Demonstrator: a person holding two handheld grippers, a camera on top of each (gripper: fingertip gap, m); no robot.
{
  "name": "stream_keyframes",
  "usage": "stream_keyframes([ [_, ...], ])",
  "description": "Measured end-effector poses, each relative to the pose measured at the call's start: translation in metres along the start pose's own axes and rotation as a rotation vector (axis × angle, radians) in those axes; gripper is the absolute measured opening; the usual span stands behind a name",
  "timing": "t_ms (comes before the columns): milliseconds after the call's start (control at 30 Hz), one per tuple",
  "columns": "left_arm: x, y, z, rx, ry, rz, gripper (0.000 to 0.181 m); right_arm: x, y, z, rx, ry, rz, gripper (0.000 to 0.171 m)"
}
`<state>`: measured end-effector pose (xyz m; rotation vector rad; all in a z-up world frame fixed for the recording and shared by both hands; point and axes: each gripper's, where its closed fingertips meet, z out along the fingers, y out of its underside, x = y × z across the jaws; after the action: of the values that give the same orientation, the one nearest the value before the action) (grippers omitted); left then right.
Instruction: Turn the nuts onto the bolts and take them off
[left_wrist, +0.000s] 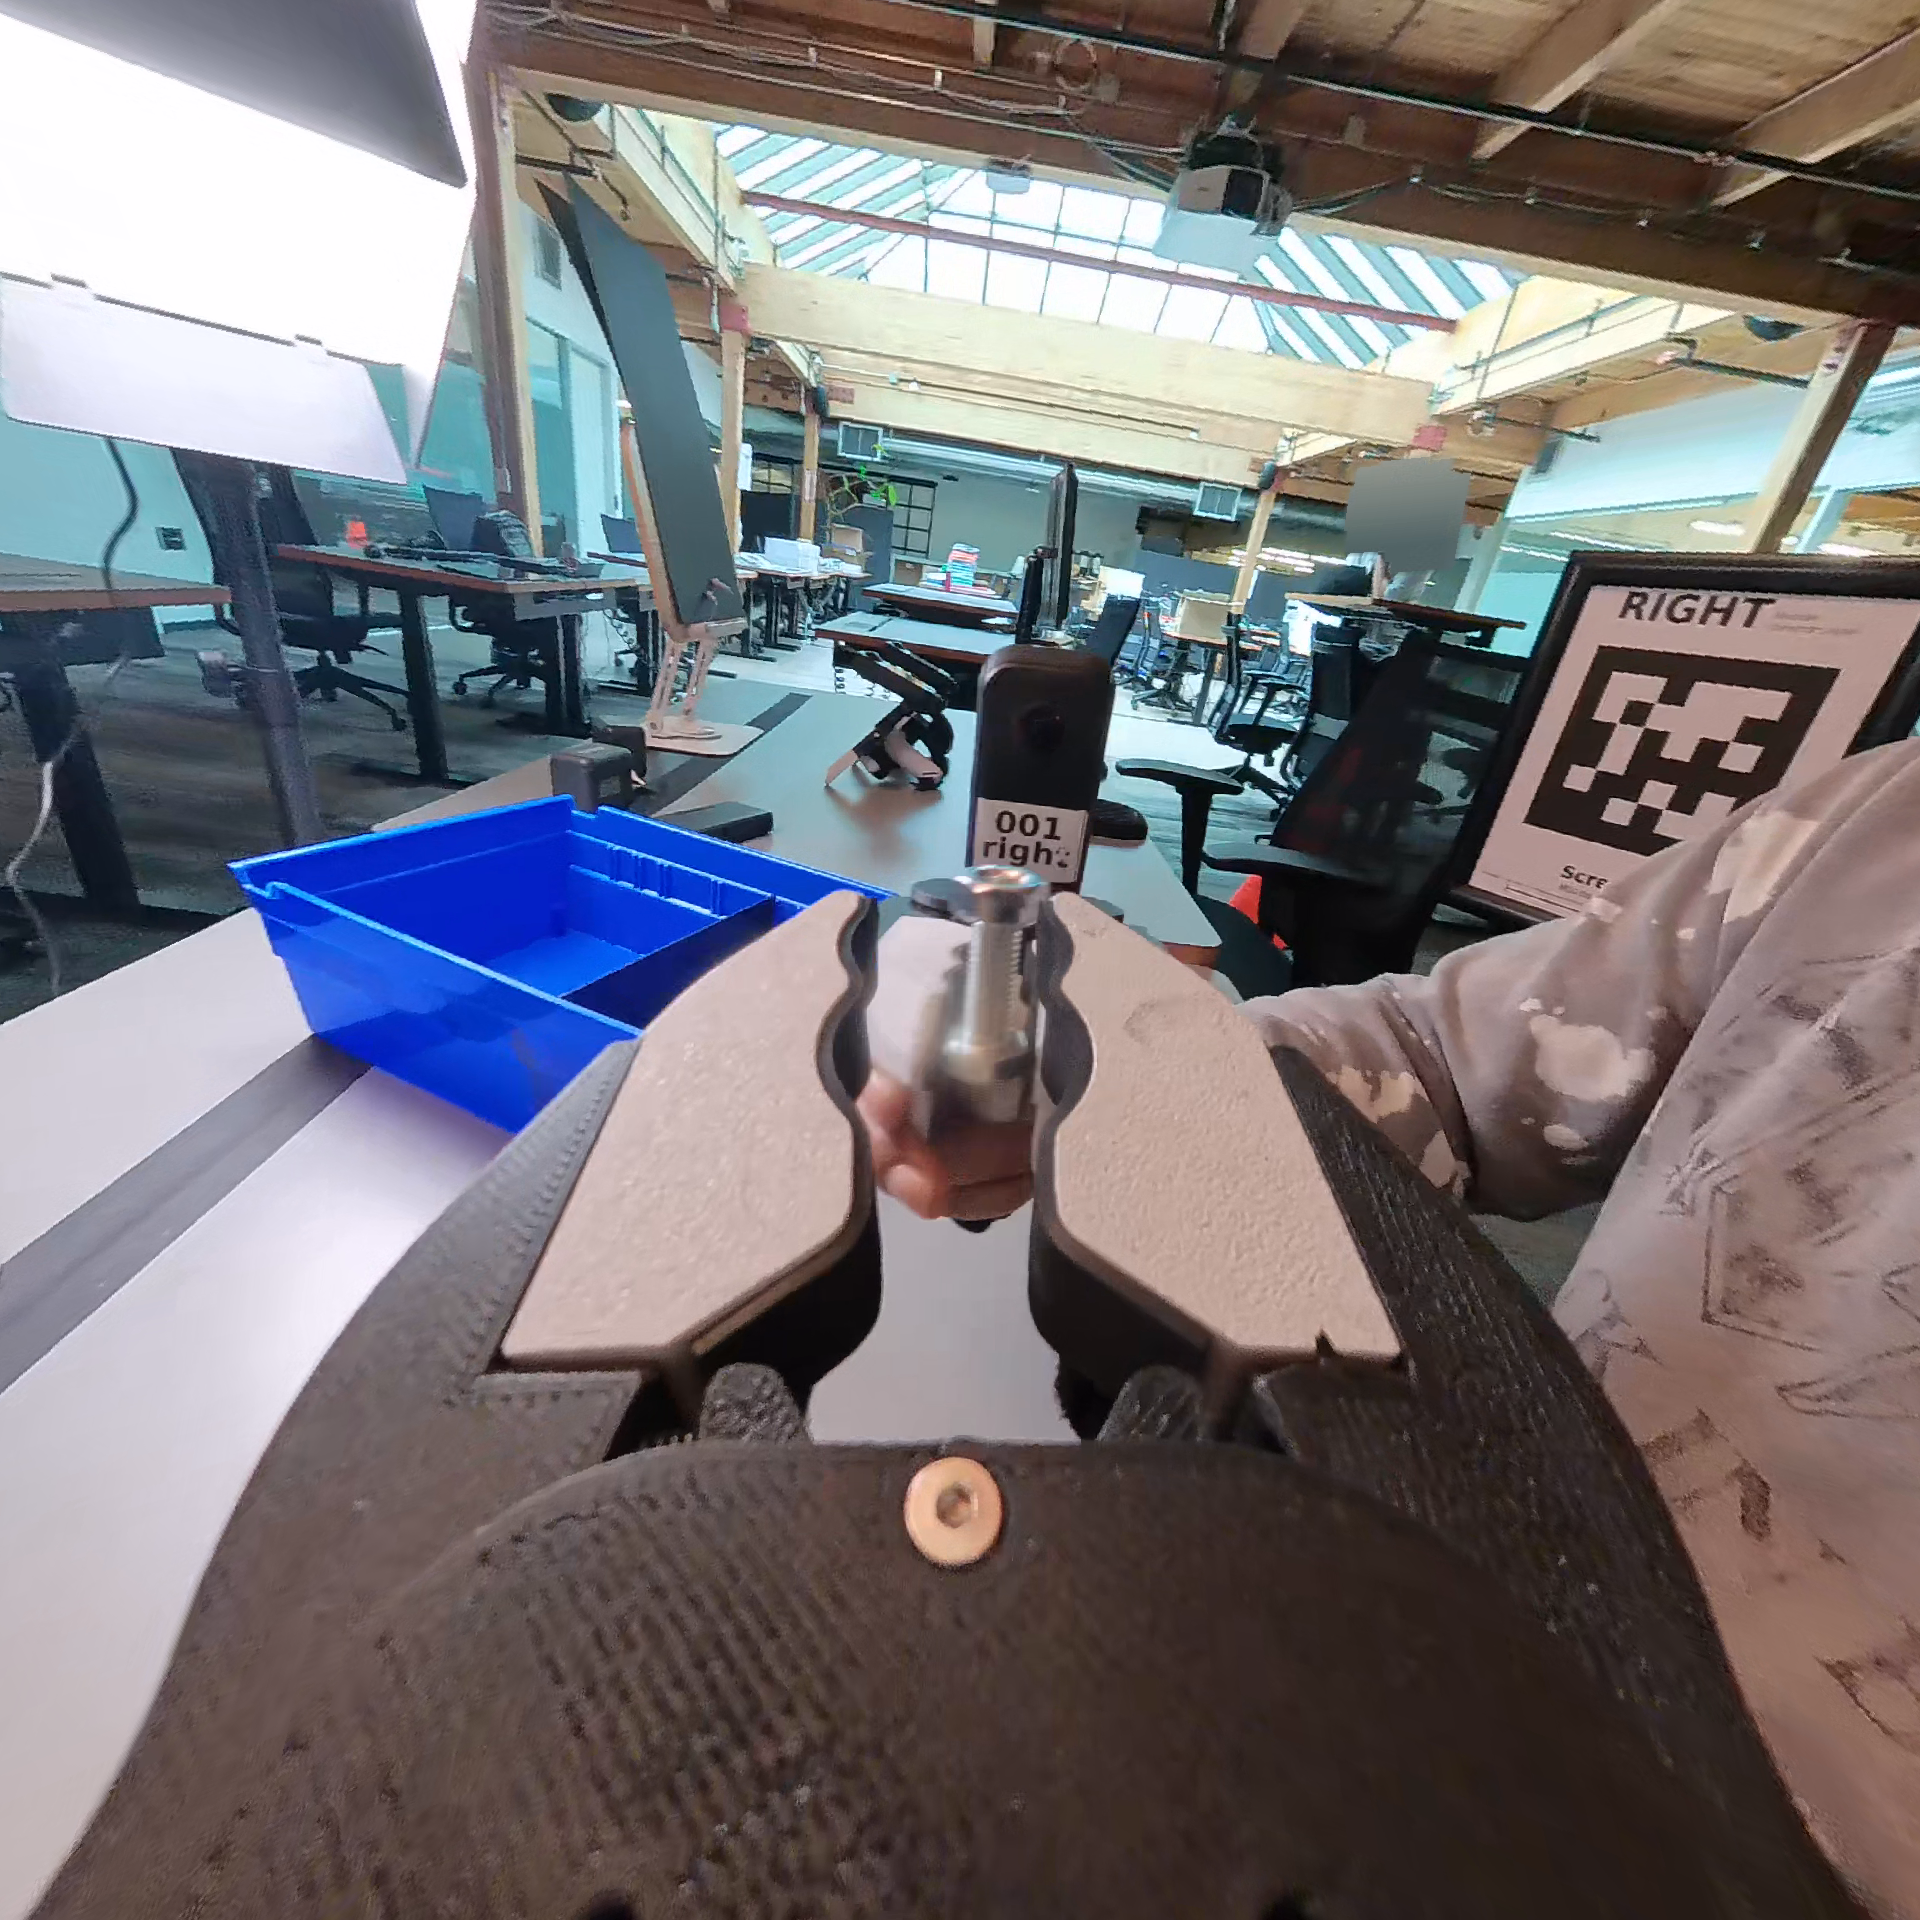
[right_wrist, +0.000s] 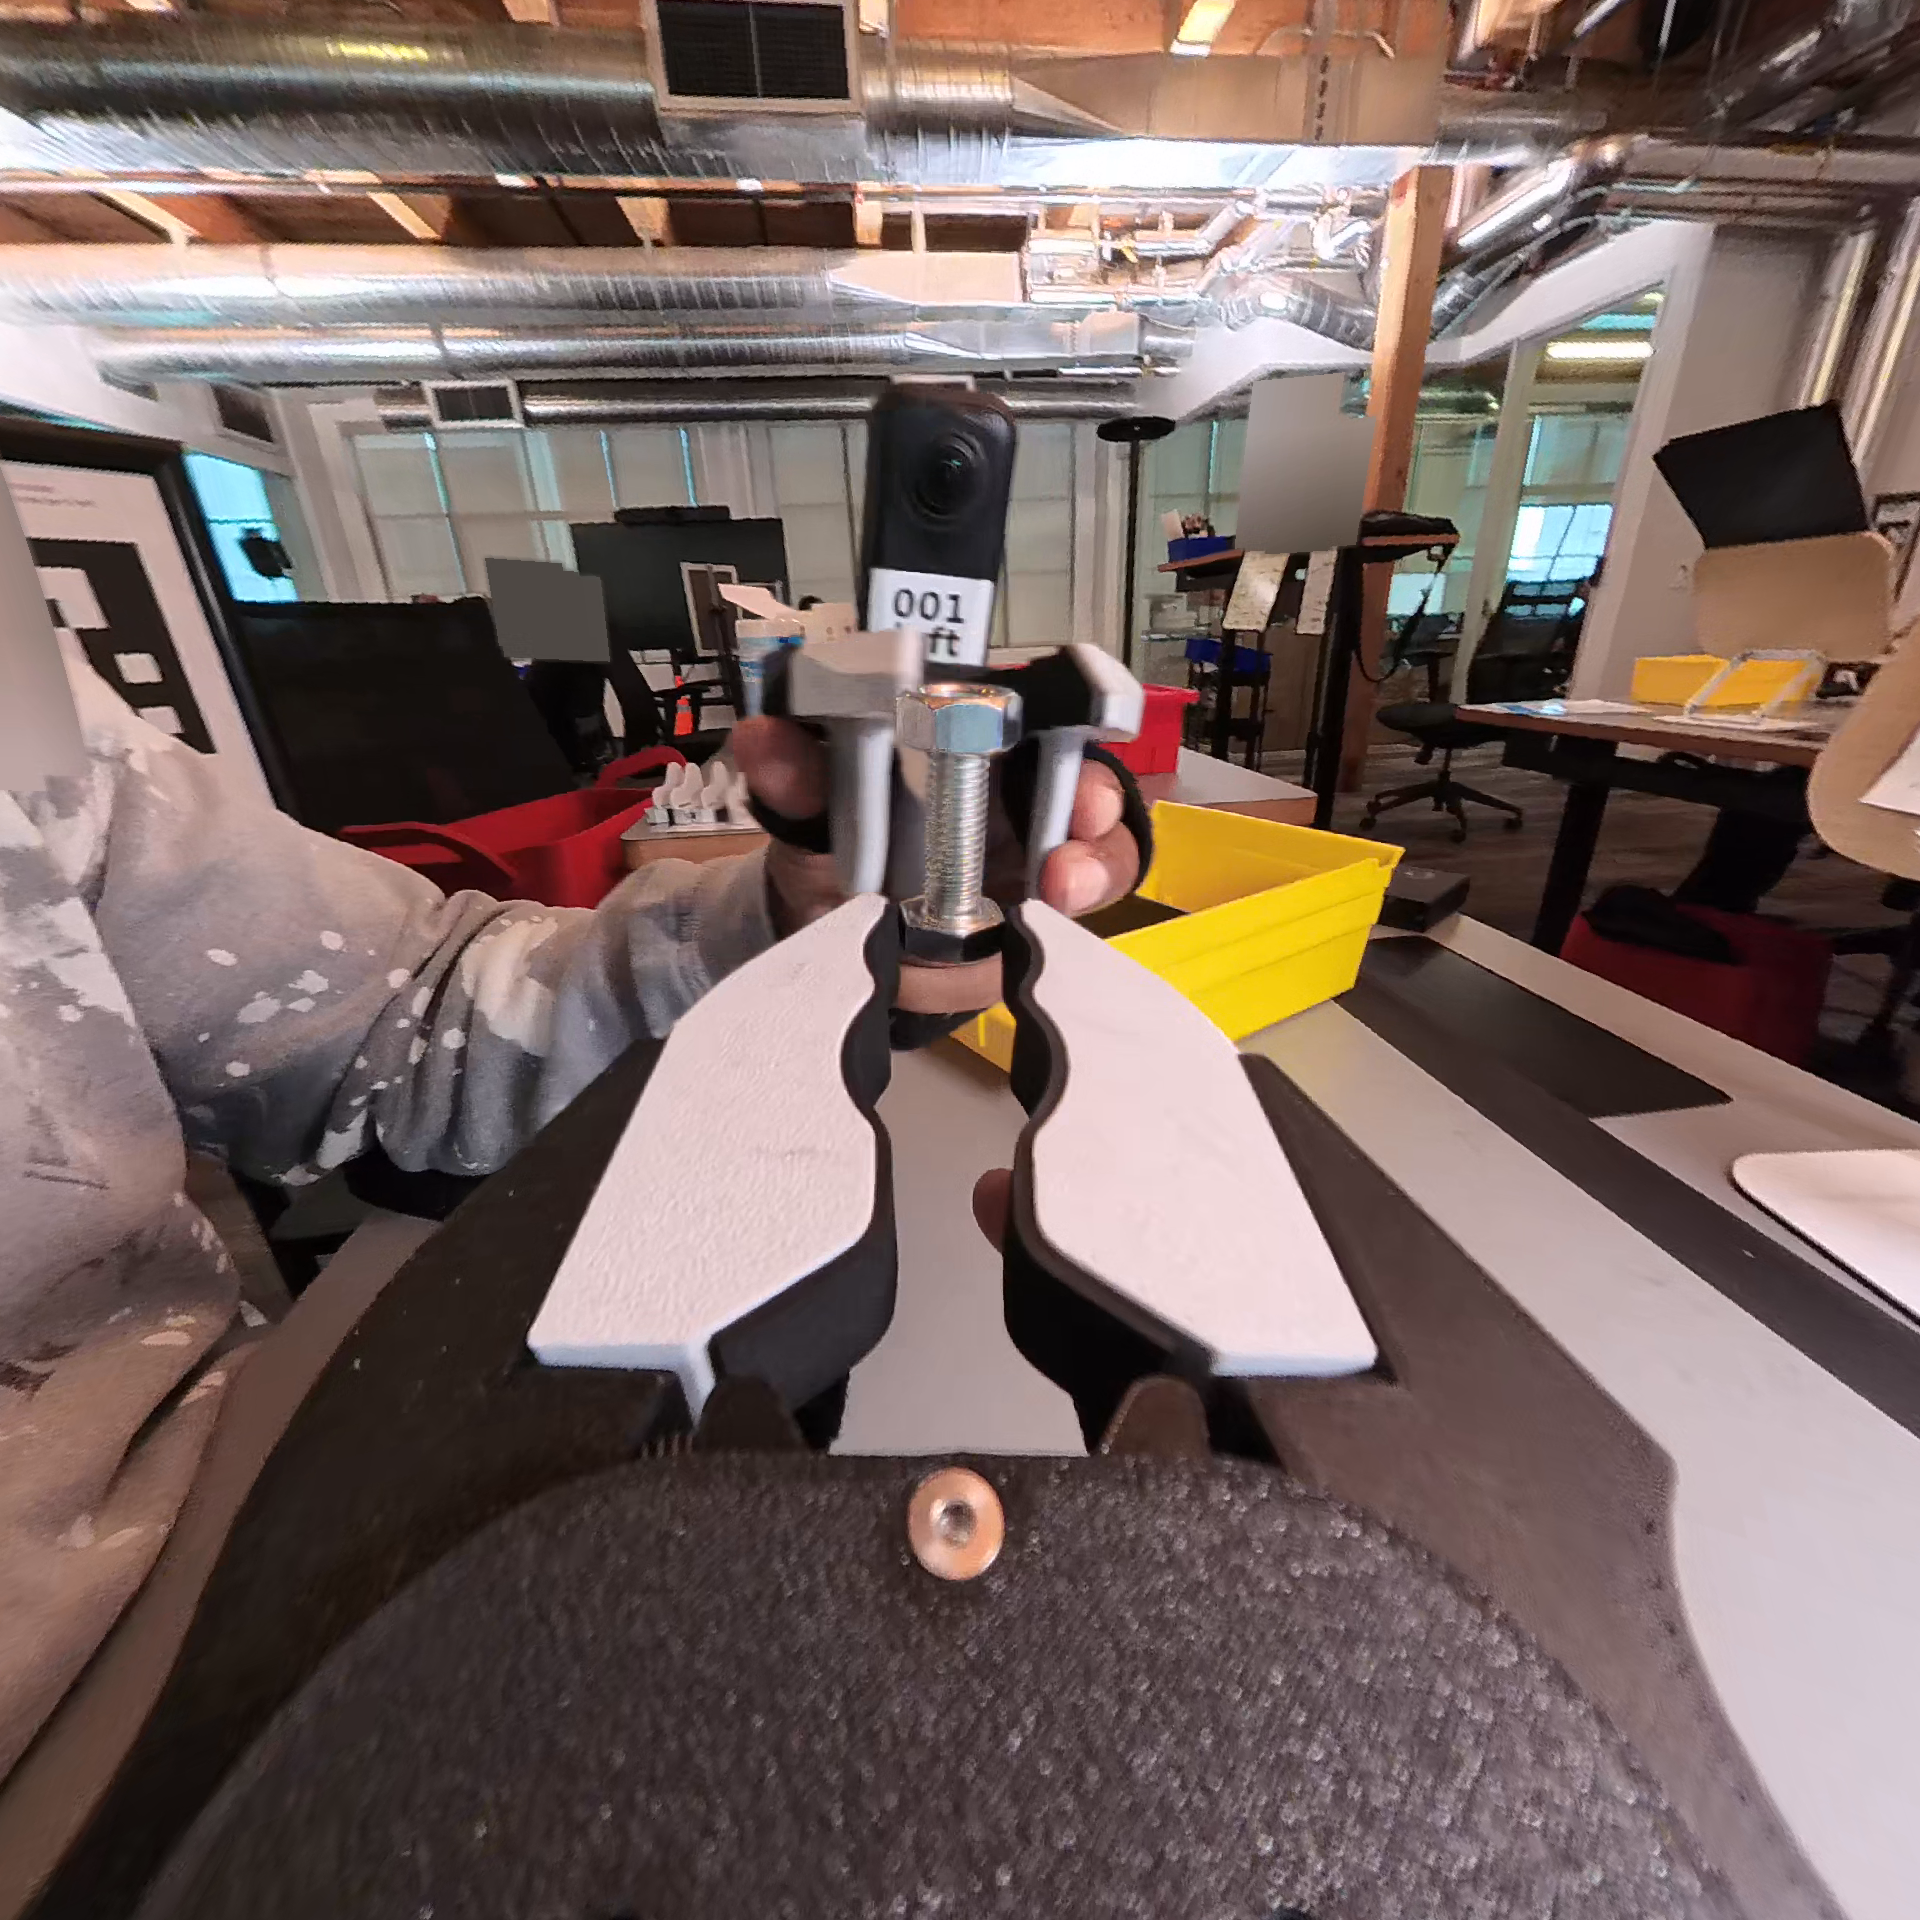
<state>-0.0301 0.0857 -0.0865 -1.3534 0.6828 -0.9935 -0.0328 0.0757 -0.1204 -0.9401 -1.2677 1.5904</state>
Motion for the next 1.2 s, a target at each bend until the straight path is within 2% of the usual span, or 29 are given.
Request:
stream_keyframes([
  [133,0.001,0.004,0.007,-0.002,-0.011,0.011,0.028,0.001,0.004,0.002,-0.014,0.010,-0.001,0.019],
  [400,-0.003,-0.001,-0.002,0.027,-0.004,-0.009,0.019,0.000,-0.012,-0.009,0.081,-0.035,0.026,0.018],
  [567,0.000,-0.001,0.000,0.036,0.014,-0.033,0.019,0.000,-0.009,-0.006,0.074,-0.023,0.018,0.018],
  [800,0.005,0.002,0.005,-0.011,-0.010,0.048,0.018,0.003,0.004,0.002,-0.017,0.049,-0.034,0.018],
  [967,0.006,0.001,0.005,-0.015,-0.015,0.062,0.018,0.004,0.003,0.002,-0.011,0.064,-0.050,0.018],
  [1200,0.007,0.003,0.007,-0.026,-0.017,0.066,0.027,-0.001,0.002,0.003,-0.007,0.042,-0.057,0.018],
])
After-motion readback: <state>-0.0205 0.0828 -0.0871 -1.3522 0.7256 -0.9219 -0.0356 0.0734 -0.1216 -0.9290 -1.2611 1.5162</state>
